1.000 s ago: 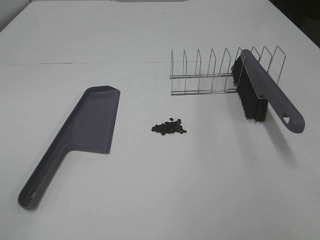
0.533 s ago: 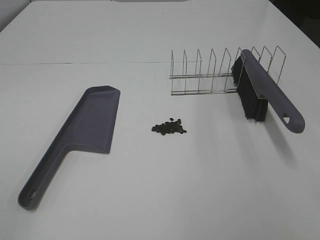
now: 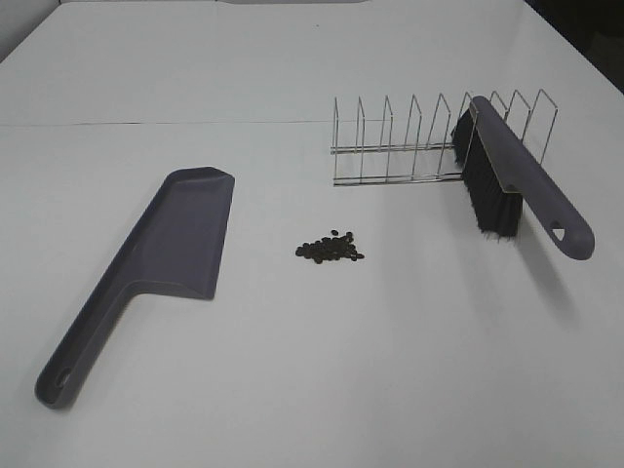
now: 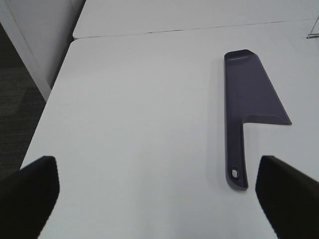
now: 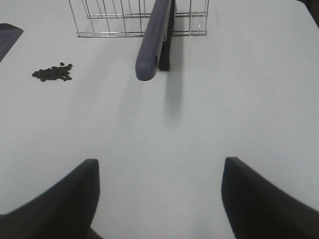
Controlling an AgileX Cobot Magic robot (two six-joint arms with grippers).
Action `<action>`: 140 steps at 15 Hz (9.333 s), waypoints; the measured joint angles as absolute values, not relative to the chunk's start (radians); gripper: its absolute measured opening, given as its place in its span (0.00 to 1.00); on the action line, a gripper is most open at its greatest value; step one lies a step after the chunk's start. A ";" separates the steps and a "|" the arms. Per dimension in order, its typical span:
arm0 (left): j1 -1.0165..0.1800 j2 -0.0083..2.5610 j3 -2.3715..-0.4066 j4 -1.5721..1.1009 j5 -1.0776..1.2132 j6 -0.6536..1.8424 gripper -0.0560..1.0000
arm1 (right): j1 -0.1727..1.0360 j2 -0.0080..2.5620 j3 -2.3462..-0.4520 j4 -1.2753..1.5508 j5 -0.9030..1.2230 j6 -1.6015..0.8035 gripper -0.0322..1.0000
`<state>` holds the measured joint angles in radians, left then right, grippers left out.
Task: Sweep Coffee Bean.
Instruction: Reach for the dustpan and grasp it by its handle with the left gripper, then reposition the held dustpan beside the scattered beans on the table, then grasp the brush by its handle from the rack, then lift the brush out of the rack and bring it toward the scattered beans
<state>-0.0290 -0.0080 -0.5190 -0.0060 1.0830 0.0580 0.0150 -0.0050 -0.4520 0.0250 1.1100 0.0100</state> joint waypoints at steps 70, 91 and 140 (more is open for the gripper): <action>-0.343 1.967 -1.007 0.034 0.670 -0.175 0.35 | 0.015 -0.005 -0.452 0.007 1.110 0.014 0.61; -0.343 1.855 -1.007 0.000 0.740 -0.171 0.35 | 0.015 0.846 -0.762 0.159 1.038 0.037 0.62; -0.373 1.842 -0.983 0.013 0.748 -0.202 0.35 | -0.010 1.857 -1.478 0.171 1.221 -0.006 0.30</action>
<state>-0.3730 1.8420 -0.9830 0.0130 0.7480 -0.2020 -0.0100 1.8570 -1.4780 0.1710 1.2210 -0.0060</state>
